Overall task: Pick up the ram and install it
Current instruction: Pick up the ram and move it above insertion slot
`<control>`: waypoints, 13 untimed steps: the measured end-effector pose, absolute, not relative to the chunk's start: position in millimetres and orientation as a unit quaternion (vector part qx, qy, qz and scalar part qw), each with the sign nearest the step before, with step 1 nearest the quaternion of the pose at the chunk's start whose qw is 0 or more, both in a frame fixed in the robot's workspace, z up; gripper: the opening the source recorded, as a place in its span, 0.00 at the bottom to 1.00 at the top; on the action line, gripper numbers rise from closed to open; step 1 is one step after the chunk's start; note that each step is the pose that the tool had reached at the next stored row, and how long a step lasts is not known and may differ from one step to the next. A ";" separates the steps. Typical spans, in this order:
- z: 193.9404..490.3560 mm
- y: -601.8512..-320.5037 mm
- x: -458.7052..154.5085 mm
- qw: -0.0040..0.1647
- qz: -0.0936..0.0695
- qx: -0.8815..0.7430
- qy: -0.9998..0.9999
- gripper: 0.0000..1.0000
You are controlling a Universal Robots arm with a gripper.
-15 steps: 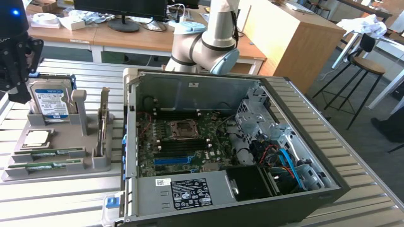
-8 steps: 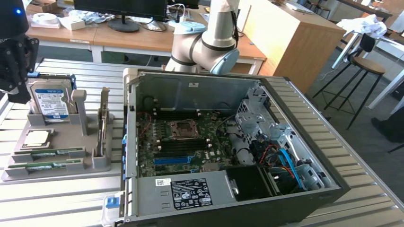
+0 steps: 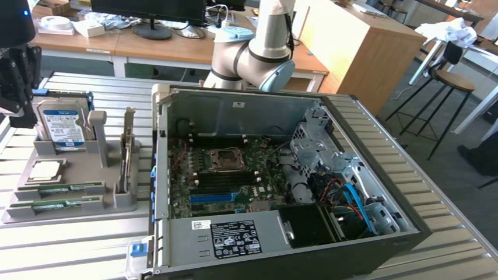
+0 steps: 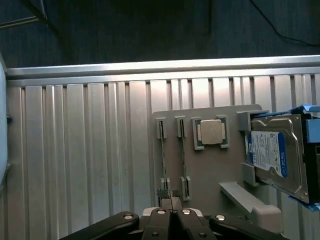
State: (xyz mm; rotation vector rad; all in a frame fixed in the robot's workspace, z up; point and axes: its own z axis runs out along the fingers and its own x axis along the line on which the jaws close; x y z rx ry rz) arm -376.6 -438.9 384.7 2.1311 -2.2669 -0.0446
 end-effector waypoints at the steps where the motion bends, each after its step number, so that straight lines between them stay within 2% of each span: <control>1: 384.8 -438.9 -376.6 0.015 -0.014 0.686 -0.727 0.10; 13: 384.7 -438.9 -376.6 0.015 -0.014 0.692 -0.722 0.10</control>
